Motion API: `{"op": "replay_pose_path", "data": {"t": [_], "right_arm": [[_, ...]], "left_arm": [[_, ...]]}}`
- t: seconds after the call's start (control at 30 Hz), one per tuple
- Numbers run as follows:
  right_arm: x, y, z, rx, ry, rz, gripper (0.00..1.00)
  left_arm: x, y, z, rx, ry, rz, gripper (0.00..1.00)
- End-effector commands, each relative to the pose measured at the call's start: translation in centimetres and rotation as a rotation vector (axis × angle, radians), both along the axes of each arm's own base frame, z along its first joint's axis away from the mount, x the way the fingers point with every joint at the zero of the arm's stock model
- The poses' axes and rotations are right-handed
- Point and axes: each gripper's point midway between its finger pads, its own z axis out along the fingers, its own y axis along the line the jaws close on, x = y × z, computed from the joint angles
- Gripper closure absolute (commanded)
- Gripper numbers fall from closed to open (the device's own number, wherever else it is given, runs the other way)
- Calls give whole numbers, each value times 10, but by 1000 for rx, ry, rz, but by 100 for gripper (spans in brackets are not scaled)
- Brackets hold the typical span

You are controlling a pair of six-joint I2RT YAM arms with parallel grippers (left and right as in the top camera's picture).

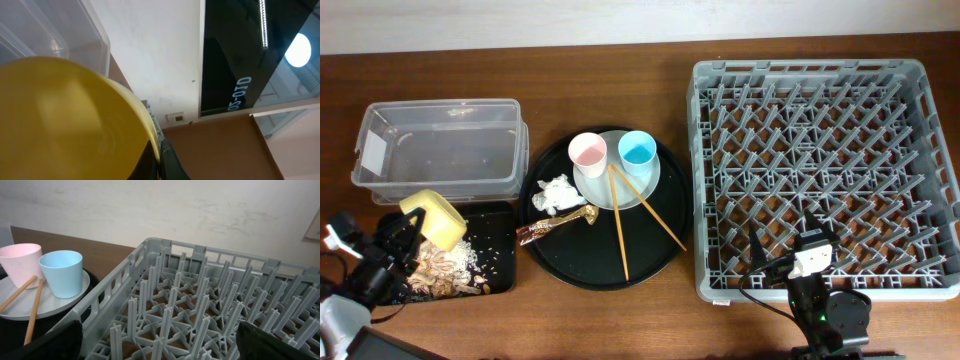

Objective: Sort waste into correct bins and load items into the dishwasher rack
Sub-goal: 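Carry the yellow bowl back and set it on the round tray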

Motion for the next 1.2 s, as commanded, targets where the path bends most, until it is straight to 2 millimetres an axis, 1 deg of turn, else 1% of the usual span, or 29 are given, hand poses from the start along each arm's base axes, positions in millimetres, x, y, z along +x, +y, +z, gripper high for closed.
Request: {"op": "replay_pose_path", "data": {"t": [0.0,0.1,0.13,0.17,0.27,0.33,0.43,0.5,0.63,0.73,0.77,0.87,0.97,1.1,1.17], "right_arm": [[0,-2,-3,8,4,-11,2],[0,-2,-3,8,4,-11,2],[0,-2,-3,8,4,-11,2],[0,-2,-3,8,3,-11,1],[0,-2,-3,8,3,-11,2],[0,-2,-3,8,4,-11,1],[0,-2,-3,8,3,-11,2],[0,-2,-3,8,4,-11,2],[0,-2,-3,8,3,-11,1],[0,-2,-3,8,4,-11,2],[0,-2,-3,8,3,-11,2],[0,-2,-3,8,3,-11,2],[0,-2,-3,8,3,-11,2],[0,-2,-3,8,3,-11,2],[0,-2,-3,8,3,-11,2]], "left_arm": [[2,-7,11,33,-47,-29,100],[3,-5,12,65,-66,-32,100],[2,-9,12,-3,-26,-34,100],[1,-11,12,-21,-15,-35,100],[2,-10,14,57,-61,-38,100],[3,-16,14,29,-45,-54,100],[8,-43,21,58,-67,-137,100],[11,-64,26,108,-74,-193,100],[16,-118,25,271,3,-300,100],[16,-159,18,420,67,-367,100],[14,-173,14,478,91,-385,100],[2,-213,-6,707,172,-440,100],[-9,-236,-33,929,239,-489,100],[-26,-270,-52,1112,227,-592,100],[-30,-282,-65,1203,236,-612,100]]}}
